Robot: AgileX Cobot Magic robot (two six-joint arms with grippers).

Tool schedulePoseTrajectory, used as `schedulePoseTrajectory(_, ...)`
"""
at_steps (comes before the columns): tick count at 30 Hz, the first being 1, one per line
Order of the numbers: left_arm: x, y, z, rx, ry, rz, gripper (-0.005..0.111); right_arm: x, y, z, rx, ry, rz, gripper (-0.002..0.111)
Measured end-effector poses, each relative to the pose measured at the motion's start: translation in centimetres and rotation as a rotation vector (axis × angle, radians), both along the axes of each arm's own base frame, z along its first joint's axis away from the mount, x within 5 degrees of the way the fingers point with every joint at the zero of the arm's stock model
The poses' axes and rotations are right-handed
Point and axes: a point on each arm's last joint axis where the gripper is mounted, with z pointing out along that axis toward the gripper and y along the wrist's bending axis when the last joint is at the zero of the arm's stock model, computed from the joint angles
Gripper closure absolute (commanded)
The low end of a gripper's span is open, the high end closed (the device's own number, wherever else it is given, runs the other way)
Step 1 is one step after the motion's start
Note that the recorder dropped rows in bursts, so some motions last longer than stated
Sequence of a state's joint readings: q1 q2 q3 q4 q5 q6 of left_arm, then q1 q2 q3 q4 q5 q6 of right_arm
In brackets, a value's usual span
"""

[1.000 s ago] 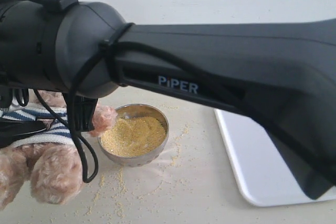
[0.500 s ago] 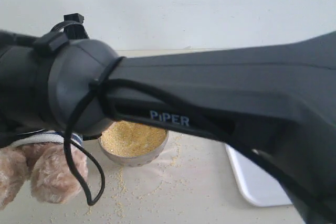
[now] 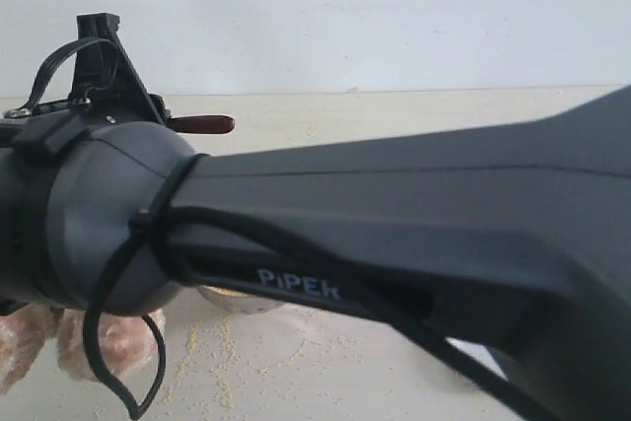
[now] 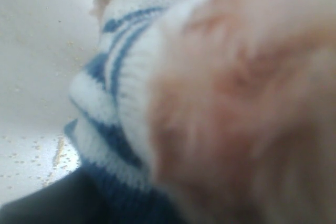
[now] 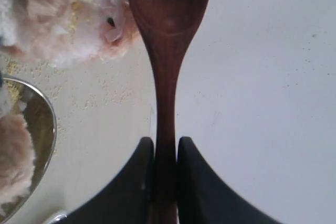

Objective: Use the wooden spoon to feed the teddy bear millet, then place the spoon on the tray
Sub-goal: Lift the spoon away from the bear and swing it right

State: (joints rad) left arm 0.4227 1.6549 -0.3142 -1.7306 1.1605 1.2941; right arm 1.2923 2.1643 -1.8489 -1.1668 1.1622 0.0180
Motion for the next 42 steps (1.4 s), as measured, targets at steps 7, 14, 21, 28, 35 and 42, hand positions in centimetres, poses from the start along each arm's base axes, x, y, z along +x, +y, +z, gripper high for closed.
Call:
schedulePoseTrajectory(7,0.0,0.0,0.1,-0.006,-0.004,-0.002,0.102,-1.2,0.7,0.4,0.001,-0.052,0.036,0.109)
schedulePoseTrajectory(14,0.0,-0.1,0.1,-0.011,-0.008,-0.004,0.102,-1.1,0.4,0.8,-0.017,-0.098,0.011,0.109)
schedulePoseTrajectory(21,0.0,-0.1,0.1,-0.011,-0.008,-0.004,0.102,-1.0,0.1,-0.2,-0.053,-0.135,0.009,0.109)
schedulePoseTrajectory(28,0.0,-0.1,0.1,-0.011,-0.008,-0.004,0.102,-1.3,-0.1,-1.2,-0.040,-0.123,-0.005,0.109)
schedulePoseTrajectory(35,0.0,-0.1,0.1,-0.011,-0.008,-0.004,0.102,-1.3,0.0,-0.6,-0.004,-0.185,-0.003,0.109)
schedulePoseTrajectory(42,0.0,-0.1,0.1,-0.011,-0.008,-0.004,0.102,-1.4,-0.1,-1.0,0.004,-0.137,-0.021,0.109)
